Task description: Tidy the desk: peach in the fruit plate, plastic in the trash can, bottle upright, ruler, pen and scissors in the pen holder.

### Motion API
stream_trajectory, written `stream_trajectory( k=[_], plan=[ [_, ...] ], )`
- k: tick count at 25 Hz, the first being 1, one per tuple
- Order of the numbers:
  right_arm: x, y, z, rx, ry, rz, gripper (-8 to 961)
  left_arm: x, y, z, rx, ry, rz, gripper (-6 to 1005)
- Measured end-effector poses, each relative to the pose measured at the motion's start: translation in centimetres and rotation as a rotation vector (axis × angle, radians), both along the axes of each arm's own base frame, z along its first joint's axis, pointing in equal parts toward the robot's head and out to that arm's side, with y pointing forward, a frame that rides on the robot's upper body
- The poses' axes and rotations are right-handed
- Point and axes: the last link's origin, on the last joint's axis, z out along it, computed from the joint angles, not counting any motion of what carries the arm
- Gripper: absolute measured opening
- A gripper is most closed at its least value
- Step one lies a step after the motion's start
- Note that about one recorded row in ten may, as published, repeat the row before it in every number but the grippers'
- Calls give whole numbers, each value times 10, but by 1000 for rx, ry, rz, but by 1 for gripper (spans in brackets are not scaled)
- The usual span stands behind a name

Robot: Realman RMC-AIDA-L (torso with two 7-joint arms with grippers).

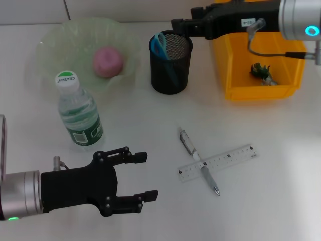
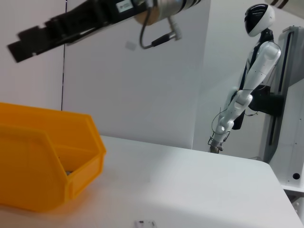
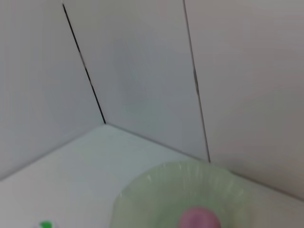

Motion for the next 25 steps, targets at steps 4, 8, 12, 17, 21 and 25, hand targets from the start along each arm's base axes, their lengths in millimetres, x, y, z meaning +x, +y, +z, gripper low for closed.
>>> stream_trajectory(
  k=[4, 8, 12, 17, 21, 25],
  plan=[
    [-1, -9, 12, -15, -154, -38, 620, 1, 1, 0, 0, -1, 0, 800],
    [4, -20, 21, -42, -395, -59, 635, 2, 2, 2, 1, -6, -4, 800],
    [16, -31, 20, -166, -610, 35, 716, 0, 3, 6, 15, -9, 4, 800],
    [24, -44, 5, -331, -777, 266, 767, -5, 5, 14, 41, -9, 20, 800],
    [31, -53, 1, -391, -886, 408, 766, -9, 5, 22, 68, -7, 36, 800],
    [26, -55, -1, -479, -869, 509, 765, -9, 7, 29, 45, -12, 60, 800]
  ],
)
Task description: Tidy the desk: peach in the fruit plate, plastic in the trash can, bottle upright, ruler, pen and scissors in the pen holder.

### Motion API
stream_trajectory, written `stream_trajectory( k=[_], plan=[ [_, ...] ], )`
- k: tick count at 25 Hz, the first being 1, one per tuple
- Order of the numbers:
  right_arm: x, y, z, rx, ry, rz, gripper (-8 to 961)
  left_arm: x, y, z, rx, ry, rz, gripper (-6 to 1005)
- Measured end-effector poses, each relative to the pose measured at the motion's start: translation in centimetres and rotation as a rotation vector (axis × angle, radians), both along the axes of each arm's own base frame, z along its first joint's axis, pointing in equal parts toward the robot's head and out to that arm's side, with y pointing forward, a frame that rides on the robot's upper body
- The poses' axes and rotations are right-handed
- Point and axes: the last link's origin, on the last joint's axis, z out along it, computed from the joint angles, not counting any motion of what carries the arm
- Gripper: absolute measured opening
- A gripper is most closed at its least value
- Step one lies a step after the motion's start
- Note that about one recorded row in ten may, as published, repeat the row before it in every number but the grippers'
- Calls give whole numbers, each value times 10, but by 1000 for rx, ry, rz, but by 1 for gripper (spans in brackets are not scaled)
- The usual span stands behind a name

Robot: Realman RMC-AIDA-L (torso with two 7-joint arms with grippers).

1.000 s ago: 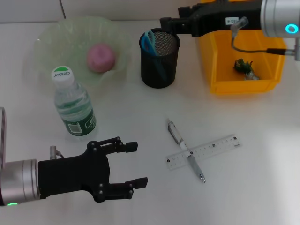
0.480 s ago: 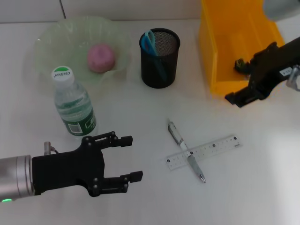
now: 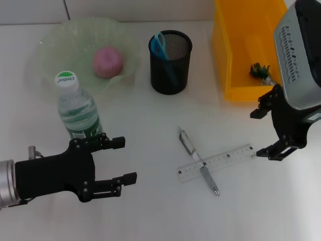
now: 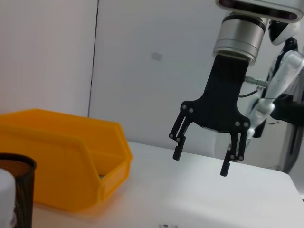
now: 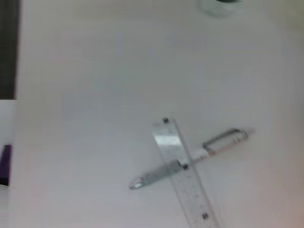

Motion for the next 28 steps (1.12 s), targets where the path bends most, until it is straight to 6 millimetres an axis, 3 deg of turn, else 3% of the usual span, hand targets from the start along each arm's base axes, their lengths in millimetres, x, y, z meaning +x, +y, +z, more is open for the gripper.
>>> stream_trajectory(
  k=[11, 28],
  plan=[
    [-16, 21, -18, -161, 48, 55, 764, 5, 6, 1, -40, 67, -51, 800],
    [-21, 17, -56, -370, 136, 147, 765, 0, 5, -2, -57, 98, -27, 800]
  ],
)
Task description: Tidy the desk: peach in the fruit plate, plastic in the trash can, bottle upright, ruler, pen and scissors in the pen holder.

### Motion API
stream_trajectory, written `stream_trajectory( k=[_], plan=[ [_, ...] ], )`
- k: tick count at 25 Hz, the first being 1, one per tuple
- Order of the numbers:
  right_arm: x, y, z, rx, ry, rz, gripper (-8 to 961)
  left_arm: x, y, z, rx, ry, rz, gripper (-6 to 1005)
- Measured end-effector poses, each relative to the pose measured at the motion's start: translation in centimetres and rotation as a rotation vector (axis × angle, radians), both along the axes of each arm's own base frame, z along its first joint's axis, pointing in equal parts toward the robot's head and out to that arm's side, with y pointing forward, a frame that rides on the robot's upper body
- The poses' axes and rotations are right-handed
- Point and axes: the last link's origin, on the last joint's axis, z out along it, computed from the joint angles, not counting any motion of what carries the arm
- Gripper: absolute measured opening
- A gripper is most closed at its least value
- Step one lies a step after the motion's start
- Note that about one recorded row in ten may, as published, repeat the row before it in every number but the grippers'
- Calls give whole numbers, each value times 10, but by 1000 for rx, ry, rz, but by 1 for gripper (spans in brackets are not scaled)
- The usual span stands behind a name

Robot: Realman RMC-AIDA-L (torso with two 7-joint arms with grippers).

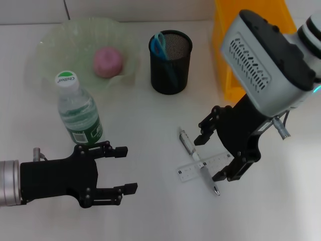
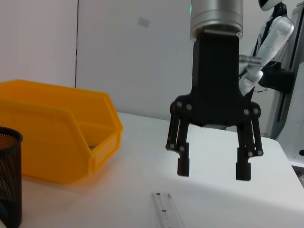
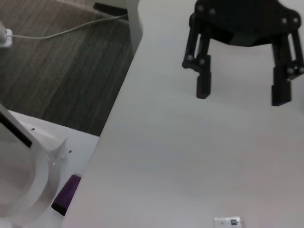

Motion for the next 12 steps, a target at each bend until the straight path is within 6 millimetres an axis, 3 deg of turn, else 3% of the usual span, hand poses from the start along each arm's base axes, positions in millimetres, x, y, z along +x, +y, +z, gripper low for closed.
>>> stream_trajectory(
  k=[12],
  plan=[
    [5, 0, -36, -69, -81, 39, 764, 1, 0, -2, -5, 3, -5, 800]
  ],
)
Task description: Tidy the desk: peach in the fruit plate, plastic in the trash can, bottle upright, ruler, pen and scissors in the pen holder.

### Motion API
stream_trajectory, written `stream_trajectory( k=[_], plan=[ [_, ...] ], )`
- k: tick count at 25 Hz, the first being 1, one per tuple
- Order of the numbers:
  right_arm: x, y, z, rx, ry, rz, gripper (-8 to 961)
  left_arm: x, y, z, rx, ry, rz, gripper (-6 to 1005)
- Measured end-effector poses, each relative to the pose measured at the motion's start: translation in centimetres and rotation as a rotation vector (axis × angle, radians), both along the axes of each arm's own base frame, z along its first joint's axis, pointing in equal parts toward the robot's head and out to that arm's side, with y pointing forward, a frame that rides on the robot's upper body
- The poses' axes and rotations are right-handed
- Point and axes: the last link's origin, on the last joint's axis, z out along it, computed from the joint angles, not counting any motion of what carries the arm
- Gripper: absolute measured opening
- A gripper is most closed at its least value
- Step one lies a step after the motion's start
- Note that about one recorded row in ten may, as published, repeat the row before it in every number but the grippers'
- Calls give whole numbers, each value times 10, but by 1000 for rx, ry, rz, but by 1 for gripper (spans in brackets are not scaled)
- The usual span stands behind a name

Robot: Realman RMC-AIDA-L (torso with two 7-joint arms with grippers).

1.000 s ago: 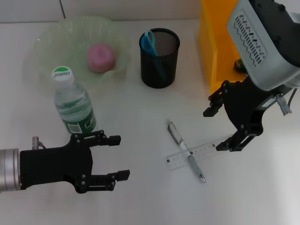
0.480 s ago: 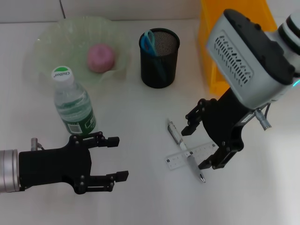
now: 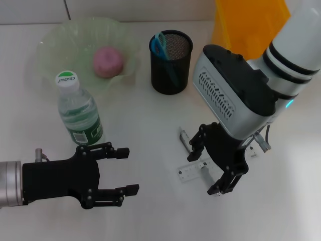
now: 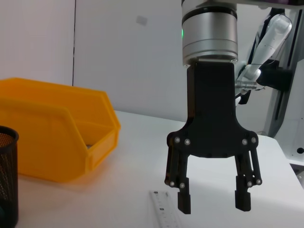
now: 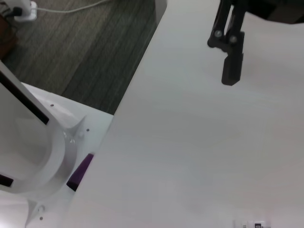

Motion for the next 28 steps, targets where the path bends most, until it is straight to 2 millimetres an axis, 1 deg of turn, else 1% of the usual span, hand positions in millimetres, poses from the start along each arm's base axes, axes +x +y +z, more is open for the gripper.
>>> stream_trajectory(
  k=[6, 12, 18, 28],
  plan=[
    [1, 0, -7, -11, -3, 1, 764, -1, 1, -1, -1, 9, 3, 800],
    [3, 5, -13, 15, -4, 7, 763, 0, 1, -2, -5, 10, 2, 800],
    [10, 7, -25, 31, -29, 17, 764, 0, 1, -3, -8, 13, 5, 800],
    [11, 13, -33, 62, -40, 5, 764, 0, 1, -4, -9, 14, 6, 800]
  ],
)
